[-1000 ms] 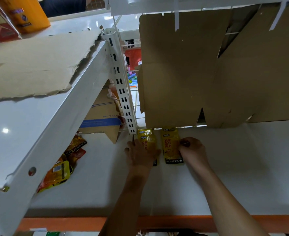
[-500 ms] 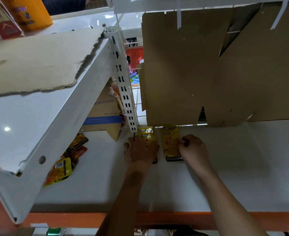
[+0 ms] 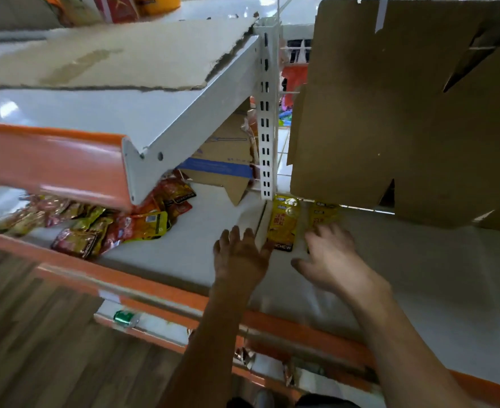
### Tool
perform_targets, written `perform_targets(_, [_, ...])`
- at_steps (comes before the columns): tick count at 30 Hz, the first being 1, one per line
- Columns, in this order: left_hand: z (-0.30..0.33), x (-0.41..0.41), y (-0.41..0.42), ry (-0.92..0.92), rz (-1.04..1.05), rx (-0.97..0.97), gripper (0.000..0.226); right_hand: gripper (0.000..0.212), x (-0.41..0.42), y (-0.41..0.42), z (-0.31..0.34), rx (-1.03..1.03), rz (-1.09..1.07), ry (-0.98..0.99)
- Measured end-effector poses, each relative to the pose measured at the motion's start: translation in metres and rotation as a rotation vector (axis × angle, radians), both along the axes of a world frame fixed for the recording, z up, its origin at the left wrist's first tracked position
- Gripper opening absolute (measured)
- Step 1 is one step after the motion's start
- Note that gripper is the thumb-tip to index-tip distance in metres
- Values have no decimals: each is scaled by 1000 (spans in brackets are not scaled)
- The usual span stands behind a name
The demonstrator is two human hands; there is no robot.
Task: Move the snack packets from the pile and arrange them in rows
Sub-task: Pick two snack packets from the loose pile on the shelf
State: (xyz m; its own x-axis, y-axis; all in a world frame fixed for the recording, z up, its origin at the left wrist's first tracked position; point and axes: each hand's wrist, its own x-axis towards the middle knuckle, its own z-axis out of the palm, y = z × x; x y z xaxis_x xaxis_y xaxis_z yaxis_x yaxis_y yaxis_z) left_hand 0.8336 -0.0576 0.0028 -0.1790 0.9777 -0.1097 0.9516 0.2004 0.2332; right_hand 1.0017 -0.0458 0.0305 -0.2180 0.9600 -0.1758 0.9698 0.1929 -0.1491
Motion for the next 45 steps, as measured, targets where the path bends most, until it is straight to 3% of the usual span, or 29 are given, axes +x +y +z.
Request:
perform_targets(8, [24, -38, -72, 25, 186, 17, 67, 77, -45, -29, 5, -12, 286, 41])
perform_targets(11, [27, -56, -94, -6, 284, 23, 67, 78, -73, -42, 9, -88, 338, 125])
perform_targets(15, [23, -86, -118, 65, 329, 74, 64, 82, -112, -49, 5, -72, 464, 82])
perform_targets(21, [18, -140, -141, 23, 384, 111, 65, 80, -175, -60, 3, -81, 532, 106])
perform_targets(34, [4, -312, -139, 107, 217, 86, 67, 76, -335, -74, -6, -88, 390, 222])
perform_targets(45, [-16, -385, -115, 40, 96, 112, 62, 68, -388, -69, -5, -65, 183, 352])
